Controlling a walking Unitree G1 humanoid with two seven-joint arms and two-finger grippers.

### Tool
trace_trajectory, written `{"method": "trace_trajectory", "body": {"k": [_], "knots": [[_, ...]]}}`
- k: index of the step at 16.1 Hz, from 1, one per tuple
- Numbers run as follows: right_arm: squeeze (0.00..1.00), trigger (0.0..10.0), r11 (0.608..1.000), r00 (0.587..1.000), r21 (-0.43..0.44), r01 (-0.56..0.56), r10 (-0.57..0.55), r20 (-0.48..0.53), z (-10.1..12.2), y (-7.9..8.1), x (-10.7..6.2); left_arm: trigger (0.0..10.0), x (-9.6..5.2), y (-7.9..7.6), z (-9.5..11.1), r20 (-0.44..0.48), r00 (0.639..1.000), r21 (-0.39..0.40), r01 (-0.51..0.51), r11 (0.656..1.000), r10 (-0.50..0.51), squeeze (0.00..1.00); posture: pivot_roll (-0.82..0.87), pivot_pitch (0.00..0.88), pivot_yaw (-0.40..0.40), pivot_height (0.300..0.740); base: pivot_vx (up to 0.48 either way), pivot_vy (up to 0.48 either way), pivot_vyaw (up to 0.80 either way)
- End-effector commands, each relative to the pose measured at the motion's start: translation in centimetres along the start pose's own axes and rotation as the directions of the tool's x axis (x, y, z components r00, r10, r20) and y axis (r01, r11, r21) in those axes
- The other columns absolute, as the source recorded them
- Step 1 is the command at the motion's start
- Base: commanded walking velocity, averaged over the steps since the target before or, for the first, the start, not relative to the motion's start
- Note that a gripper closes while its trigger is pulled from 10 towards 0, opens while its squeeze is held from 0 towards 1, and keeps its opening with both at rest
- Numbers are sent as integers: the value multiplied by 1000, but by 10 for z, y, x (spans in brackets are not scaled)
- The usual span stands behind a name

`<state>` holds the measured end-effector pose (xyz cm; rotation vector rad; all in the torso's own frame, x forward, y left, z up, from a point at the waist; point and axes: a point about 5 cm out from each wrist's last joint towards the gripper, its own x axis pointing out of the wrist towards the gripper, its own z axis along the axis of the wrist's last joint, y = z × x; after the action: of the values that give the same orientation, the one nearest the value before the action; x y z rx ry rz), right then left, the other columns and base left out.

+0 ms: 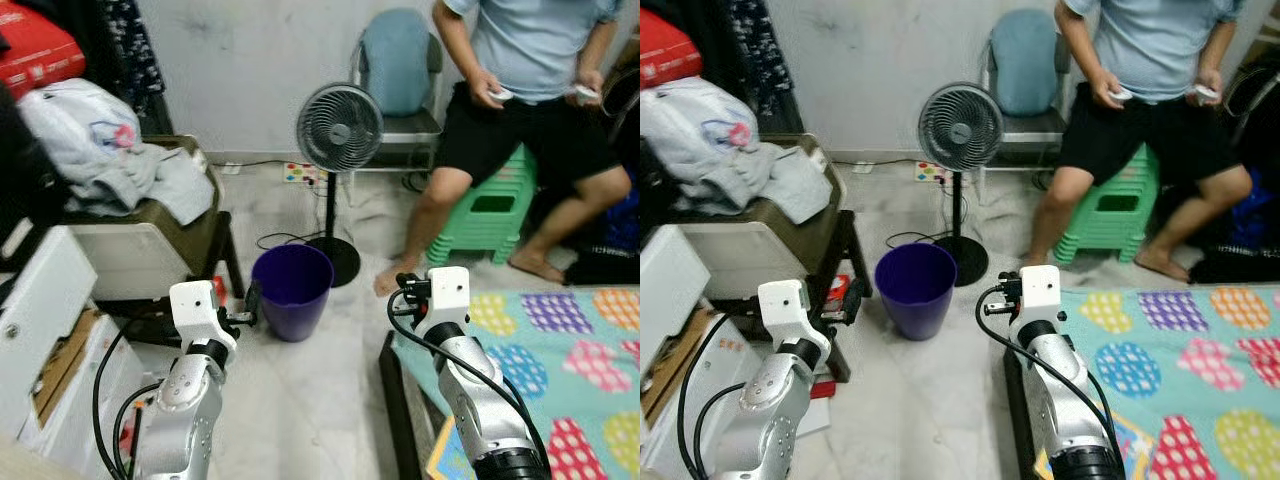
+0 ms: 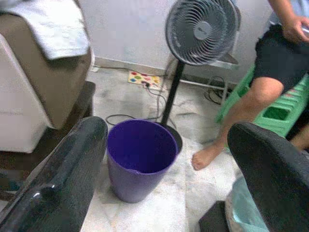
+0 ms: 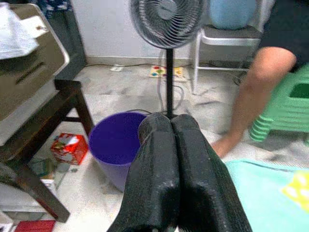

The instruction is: Clean up the room

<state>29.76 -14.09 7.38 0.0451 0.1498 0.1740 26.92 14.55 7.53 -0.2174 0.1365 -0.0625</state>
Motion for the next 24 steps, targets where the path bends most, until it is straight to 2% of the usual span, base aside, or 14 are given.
{"method": "trace_trajectory", "body": {"k": [1,8,13,17,24], "knots": [[0,10000,1000,1000,6,14,-14,-11,-1,-2,1,10000,1,-2,3,8,1000,4,17,1000,-17,0,-84,0,-4,740,0,0,-800],[0,10000,1000,1000,4,15,-15,3,1,-3,2,10000,1,0,3,8,1000,12,-3,1000,3,0,-78,0,-5,740,0,0,-800],[0,10000,998,998,-17,63,-63,31,7,-10,5,10000,3,3,3,8,1000,19,-27,999,27,0,-75,0,-7,740,0,0,-800],[0,10000,988,987,-50,149,-146,64,16,-24,9,10000,4,1,5,22,1000,20,11,1000,-12,0,-75,0,-6,740,0,0,-800],[0,10000,986,986,-51,157,-154,67,13,-25,8,10000,3,-1,5,24,999,39,37,999,-38,0,-78,0,-3,740,0,0,-800]]}}
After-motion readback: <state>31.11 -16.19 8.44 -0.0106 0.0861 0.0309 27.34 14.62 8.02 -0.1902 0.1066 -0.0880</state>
